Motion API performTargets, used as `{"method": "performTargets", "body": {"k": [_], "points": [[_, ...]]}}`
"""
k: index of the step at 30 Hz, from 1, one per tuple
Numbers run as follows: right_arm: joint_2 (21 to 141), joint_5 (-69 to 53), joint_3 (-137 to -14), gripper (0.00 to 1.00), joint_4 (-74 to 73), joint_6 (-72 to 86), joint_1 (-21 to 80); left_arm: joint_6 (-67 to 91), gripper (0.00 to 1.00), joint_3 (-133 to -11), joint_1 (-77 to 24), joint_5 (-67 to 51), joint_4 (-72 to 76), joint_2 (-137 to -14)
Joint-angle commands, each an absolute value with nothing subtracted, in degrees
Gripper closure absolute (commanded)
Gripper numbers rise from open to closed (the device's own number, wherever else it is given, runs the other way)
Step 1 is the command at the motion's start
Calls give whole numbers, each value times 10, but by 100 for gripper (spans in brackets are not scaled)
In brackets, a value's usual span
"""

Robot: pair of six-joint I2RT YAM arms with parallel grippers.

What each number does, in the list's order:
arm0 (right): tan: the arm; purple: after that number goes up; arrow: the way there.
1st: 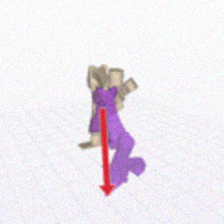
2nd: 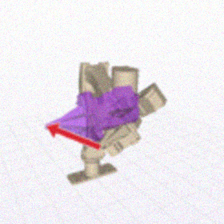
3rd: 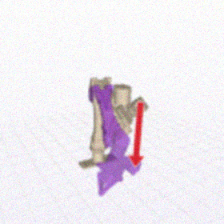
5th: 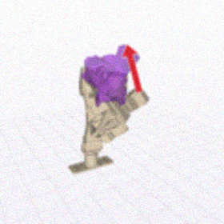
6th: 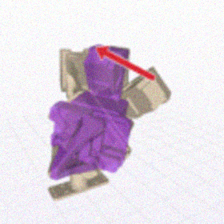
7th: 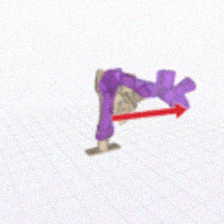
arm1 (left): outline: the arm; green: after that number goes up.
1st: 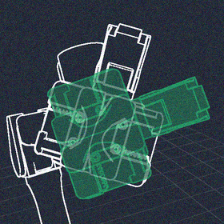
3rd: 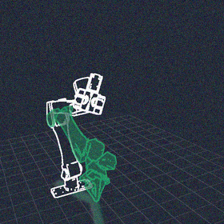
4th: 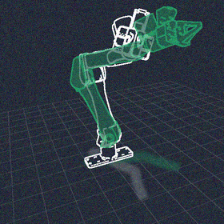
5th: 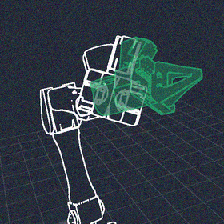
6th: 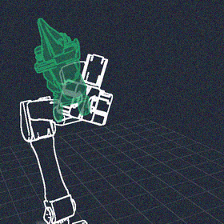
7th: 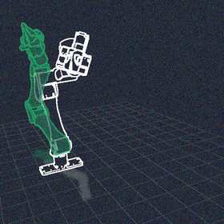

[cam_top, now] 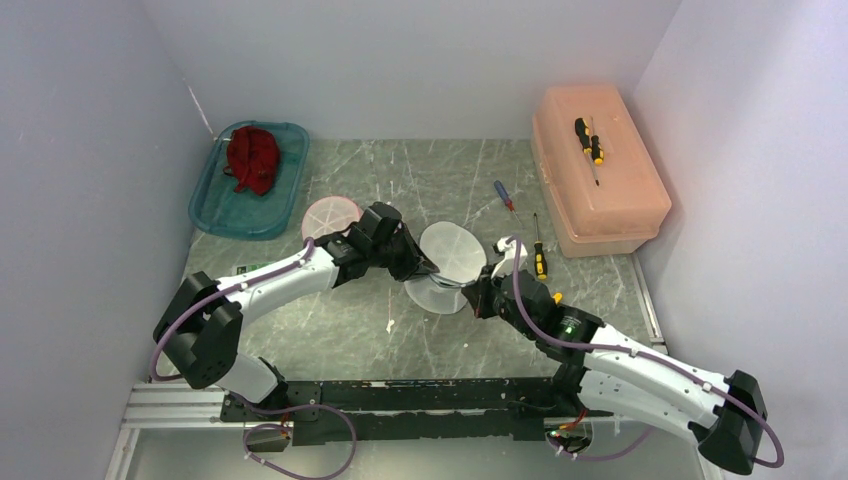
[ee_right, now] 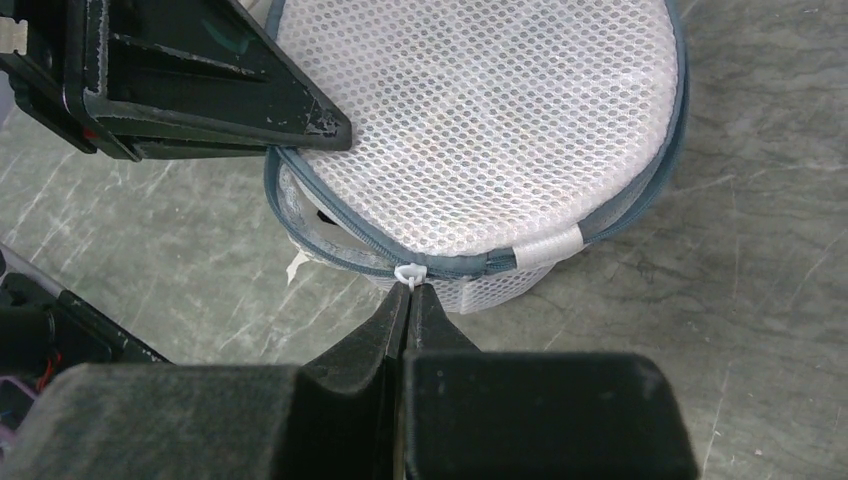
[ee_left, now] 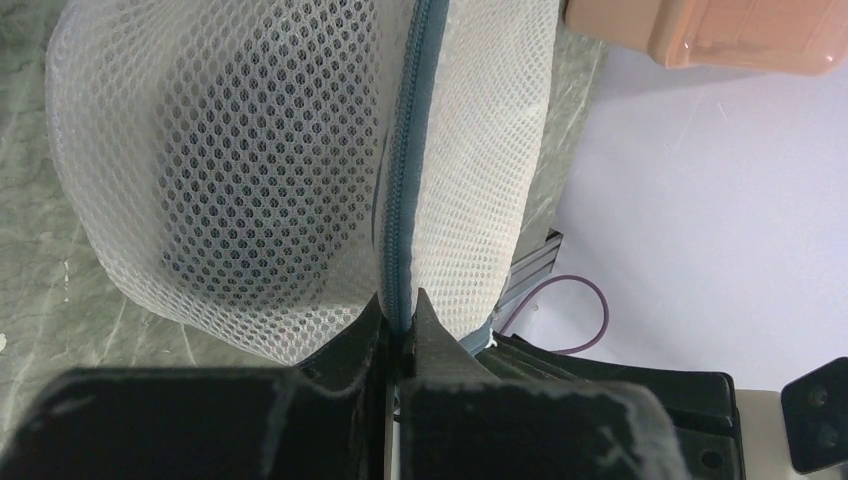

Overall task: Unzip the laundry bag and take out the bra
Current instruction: Unzip the laundry bag at the center of the board, then open the laundry bag at the center of the board.

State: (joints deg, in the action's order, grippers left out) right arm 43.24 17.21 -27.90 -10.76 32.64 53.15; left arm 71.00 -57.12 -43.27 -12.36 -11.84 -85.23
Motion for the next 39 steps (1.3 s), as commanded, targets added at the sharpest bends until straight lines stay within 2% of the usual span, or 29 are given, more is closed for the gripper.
{"method": "performTargets", "body": {"k": [1,2,5,7,9,11,16,20,23,28,39], "points": [[406,175,-271,100,-97,317,533,684,89,-569,-425,-120,-104,-841],[398,160,-267,96,-88,308,533,682,80,-566,-425,-123,-96,-841],[380,121,-276,62,-92,298,533,672,47,-561,-425,-138,-82,-834],[375,98,-295,47,-110,292,533,664,30,-560,-425,-143,-85,-825],[371,86,-314,37,-129,287,533,646,21,-565,-425,-145,-109,-812],[365,90,-333,33,-154,284,533,616,16,-576,-425,-142,-139,-794],[349,157,-336,31,-167,282,533,500,14,-603,-424,-60,-259,-736],[333,192,-298,33,-126,289,533,413,15,-620,-402,-18,-284,-710],[327,178,-273,34,-86,290,533,358,17,-620,-363,-69,-243,-720],[334,163,-263,35,-75,290,533,309,19,-668,-326,-186,-211,-806],[327,171,-256,34,-82,290,532,262,31,-751,-325,-245,-203,-928]]}}
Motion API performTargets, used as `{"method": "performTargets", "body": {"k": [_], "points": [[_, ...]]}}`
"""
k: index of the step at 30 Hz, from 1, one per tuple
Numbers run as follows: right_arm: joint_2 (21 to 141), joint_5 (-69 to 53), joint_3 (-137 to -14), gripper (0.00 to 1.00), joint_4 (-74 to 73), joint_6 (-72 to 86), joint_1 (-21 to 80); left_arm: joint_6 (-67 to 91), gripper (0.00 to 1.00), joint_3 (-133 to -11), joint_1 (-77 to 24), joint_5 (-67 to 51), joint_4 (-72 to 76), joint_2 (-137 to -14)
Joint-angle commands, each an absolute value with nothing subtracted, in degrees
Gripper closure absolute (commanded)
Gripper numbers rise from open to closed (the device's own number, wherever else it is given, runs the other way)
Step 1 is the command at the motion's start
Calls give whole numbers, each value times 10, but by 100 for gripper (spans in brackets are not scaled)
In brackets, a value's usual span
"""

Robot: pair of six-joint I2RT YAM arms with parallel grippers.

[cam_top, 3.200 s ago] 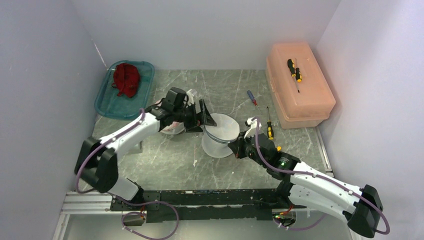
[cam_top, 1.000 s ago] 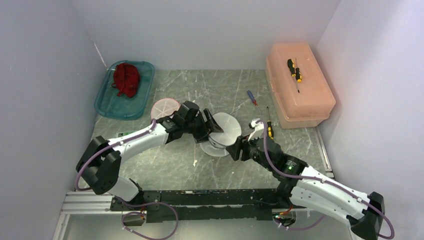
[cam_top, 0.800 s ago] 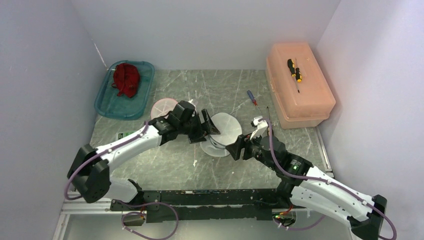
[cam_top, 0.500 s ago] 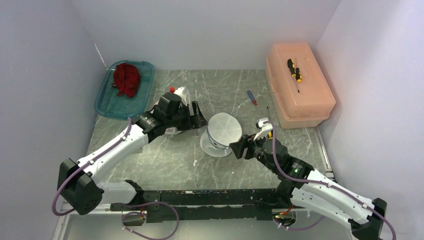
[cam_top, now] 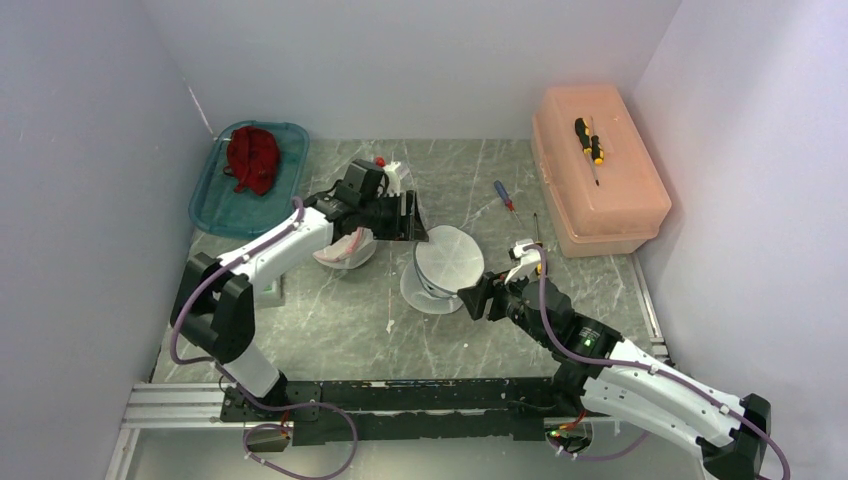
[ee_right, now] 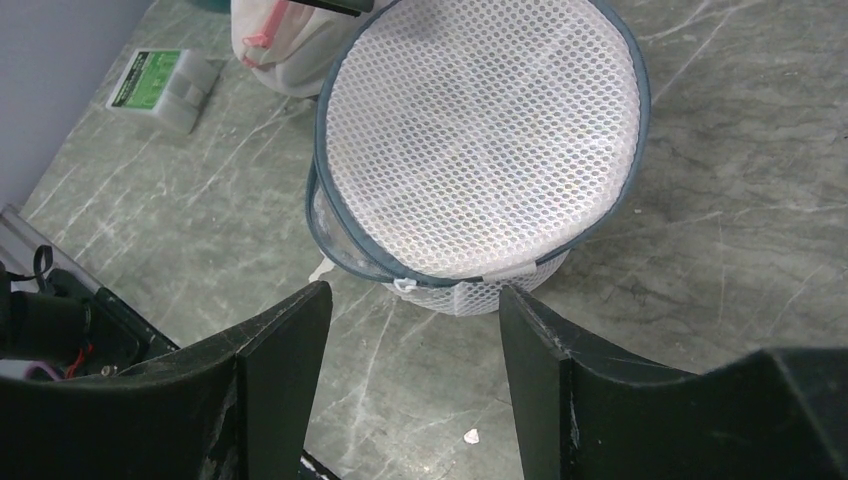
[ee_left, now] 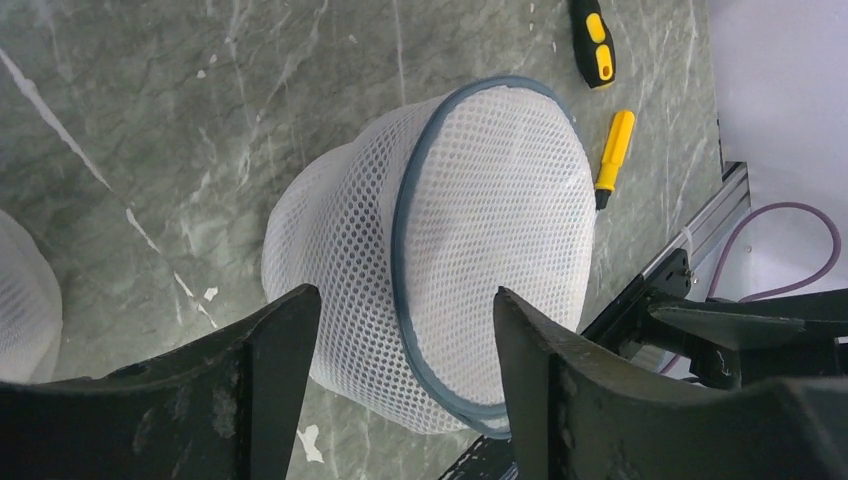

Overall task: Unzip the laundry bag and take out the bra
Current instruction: Open the laundry bag at the center of the board.

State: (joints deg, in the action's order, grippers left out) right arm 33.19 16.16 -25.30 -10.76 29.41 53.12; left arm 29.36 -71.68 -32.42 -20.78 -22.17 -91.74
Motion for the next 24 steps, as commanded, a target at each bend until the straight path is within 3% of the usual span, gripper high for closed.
{"method": "performTargets", "body": {"k": [1,6,14,16,22,24], "points": [[326,173,-258,34,-83,289,532,261,33,-755,-326,-247,-206,-934],[332,191,-269,32,-93,286,533,270,49,-749,-327,-268,-199,-945],[327,207,-283,31,-102,283,532,264,54,-730,-339,-268,-200,-943],[325,211,-285,31,-104,283,532,267,61,-721,-342,-271,-188,-936],[321,239,-288,31,-117,294,532,255,95,-726,-356,-260,-197,-919],[316,252,-289,30,-123,302,532,252,97,-724,-359,-250,-197,-906]]}}
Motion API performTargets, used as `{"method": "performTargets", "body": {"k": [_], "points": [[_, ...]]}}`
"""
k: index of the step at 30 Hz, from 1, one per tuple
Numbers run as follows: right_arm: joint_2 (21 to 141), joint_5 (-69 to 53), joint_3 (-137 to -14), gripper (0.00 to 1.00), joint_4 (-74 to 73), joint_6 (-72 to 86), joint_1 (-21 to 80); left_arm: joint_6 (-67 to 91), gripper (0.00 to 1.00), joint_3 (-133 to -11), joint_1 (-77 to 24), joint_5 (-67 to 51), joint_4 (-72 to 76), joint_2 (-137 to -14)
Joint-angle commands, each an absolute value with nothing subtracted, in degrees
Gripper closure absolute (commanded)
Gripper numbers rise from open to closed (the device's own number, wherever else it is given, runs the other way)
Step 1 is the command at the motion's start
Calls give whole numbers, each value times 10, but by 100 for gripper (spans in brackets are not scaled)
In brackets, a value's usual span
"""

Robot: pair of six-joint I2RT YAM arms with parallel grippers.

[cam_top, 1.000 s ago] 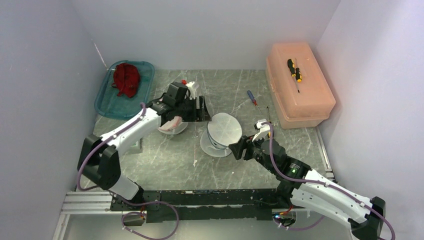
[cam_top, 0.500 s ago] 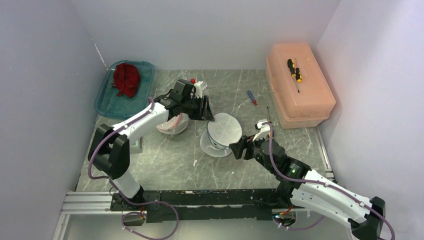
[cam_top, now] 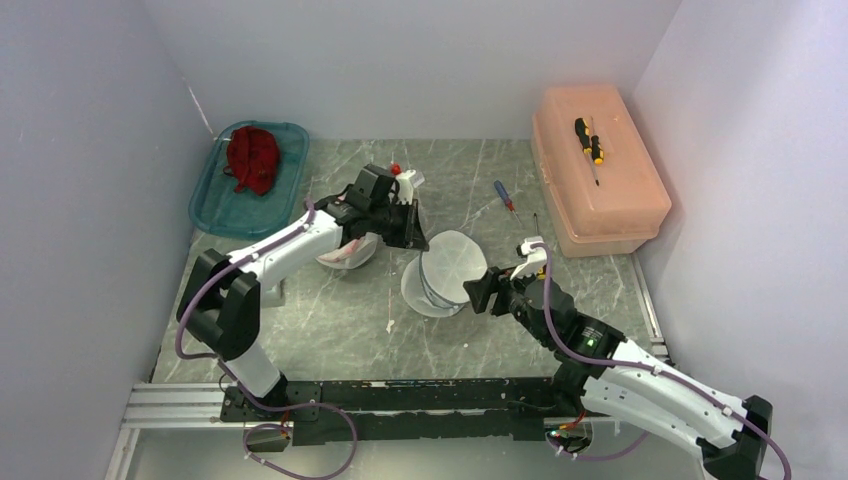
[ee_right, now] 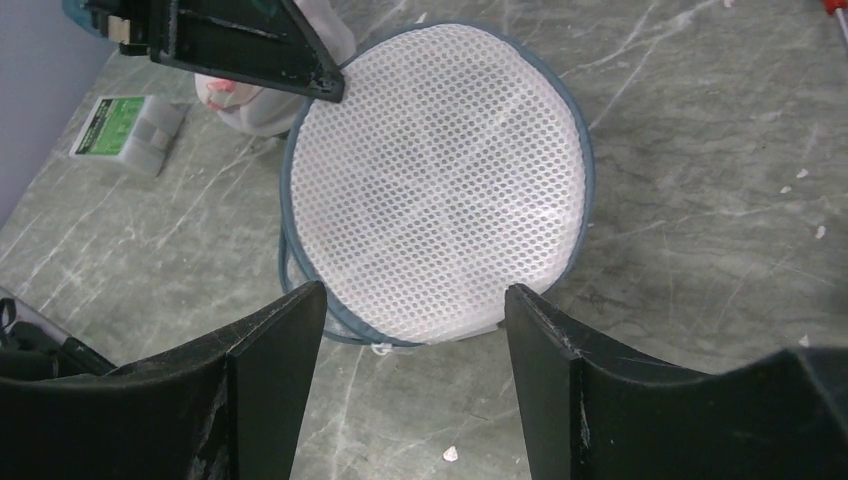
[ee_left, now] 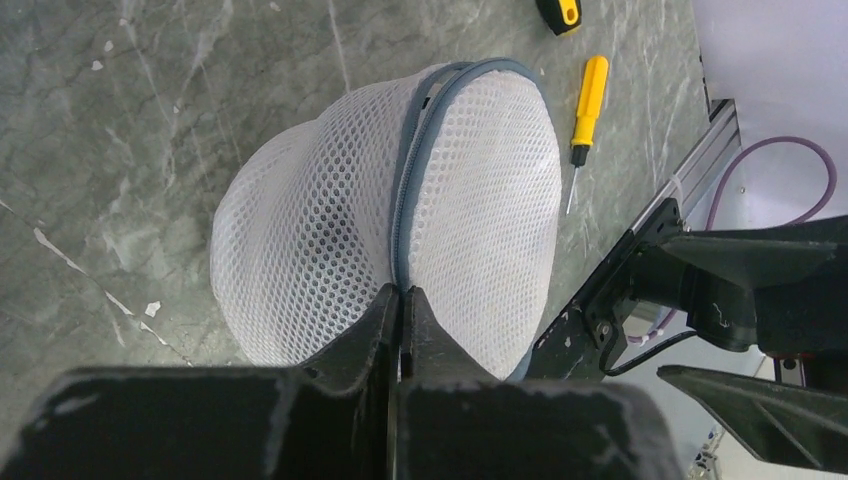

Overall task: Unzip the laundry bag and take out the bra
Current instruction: Open the laundry bag at the center of the board.

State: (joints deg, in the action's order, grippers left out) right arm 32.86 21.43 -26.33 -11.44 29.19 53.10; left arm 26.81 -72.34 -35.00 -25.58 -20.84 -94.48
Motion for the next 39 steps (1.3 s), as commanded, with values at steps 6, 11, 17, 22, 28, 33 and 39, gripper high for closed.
{"method": "performTargets", "body": {"k": [6,11,17,22,28,33,39], "points": [[309,260,-309,23,-148,345,526,231,97,-706,-379,-197,-181,-847],[329,208,-374,19,-179,414,511,180,97,-660,-433,-132,-128,-787],[356,193,-448,15,-206,441,507,147,97,-640,-487,-36,-112,-755],[393,180,-479,14,-232,477,498,124,97,-597,-531,40,-60,-726],[395,144,-455,16,-240,564,454,80,97,-525,-607,176,38,-702],[407,93,-437,19,-231,618,402,20,97,-500,-686,278,104,-709],[445,54,-430,22,-224,650,388,-24,97,-488,-723,320,157,-723]]}}
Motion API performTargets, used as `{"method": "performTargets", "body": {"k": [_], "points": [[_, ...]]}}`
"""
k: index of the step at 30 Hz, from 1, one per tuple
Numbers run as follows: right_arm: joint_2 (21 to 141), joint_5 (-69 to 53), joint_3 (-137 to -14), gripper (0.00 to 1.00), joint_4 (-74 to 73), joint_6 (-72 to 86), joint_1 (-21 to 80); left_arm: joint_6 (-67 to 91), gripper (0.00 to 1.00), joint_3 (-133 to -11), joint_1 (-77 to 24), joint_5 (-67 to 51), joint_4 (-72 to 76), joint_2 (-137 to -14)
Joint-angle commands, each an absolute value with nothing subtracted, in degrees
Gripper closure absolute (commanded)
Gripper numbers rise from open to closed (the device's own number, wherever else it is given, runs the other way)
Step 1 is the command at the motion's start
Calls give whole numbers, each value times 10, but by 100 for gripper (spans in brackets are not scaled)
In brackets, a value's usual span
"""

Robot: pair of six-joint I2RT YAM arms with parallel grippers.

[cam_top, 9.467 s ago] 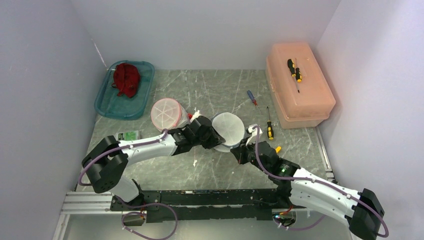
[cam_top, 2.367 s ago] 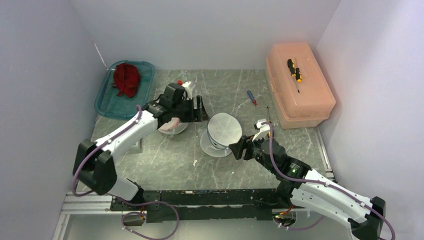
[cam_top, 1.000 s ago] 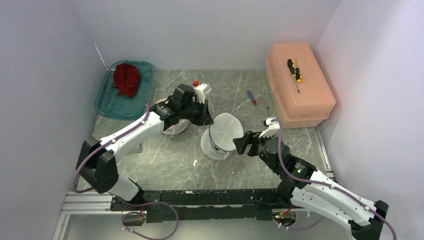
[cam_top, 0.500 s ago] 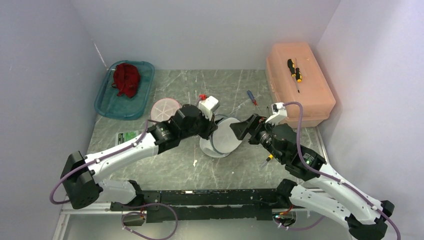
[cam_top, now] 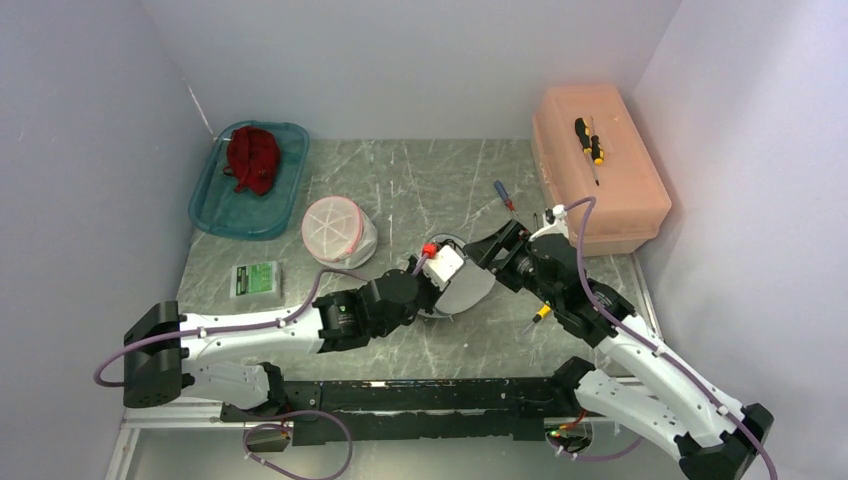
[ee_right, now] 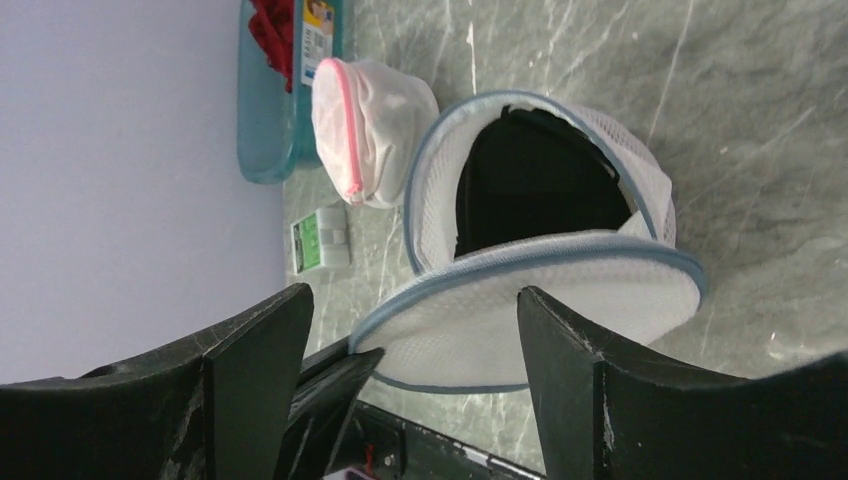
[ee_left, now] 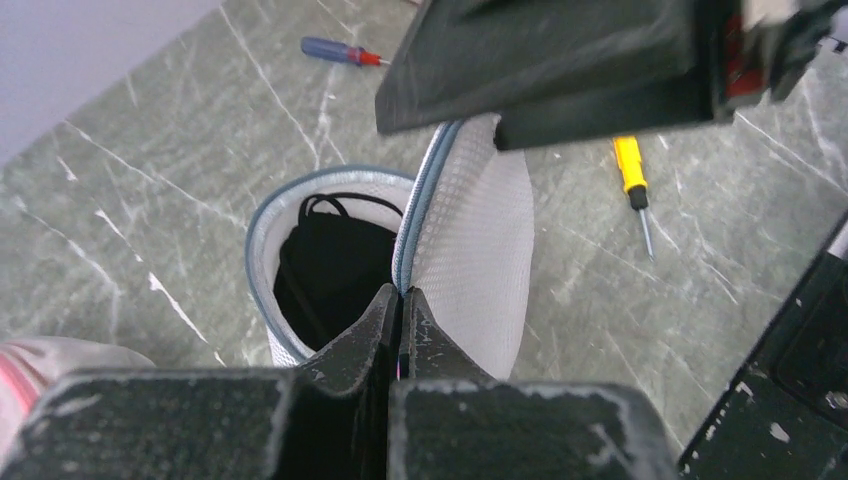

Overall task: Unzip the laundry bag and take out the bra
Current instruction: Open the laundry bag at the center of the board.

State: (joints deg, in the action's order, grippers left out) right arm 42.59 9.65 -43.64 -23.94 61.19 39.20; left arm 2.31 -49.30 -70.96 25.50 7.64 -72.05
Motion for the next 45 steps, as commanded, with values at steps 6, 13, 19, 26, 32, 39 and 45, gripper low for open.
{"method": "performTargets", "body": {"k": [6,13,19,26,32,39,45], "points": [[469,43,-426,25,-219,665,388,-37,97,-478,-741,328,182,-726],[450,53,-409,61,-217,657,388,-31,96,-470,-751,324,180,-713],[422,70,-397,91,-244,619,389,13,55,-484,-752,327,125,-703],[395,75,-368,100,-245,549,388,67,30,-540,-720,349,22,-711],[355,64,-333,100,-222,460,388,191,27,-616,-577,214,-108,-760],[315,42,-311,100,-199,367,388,205,11,-698,-485,54,-162,-849],[301,19,-307,100,-176,317,388,182,16,-763,-474,-25,-213,-929]]}}
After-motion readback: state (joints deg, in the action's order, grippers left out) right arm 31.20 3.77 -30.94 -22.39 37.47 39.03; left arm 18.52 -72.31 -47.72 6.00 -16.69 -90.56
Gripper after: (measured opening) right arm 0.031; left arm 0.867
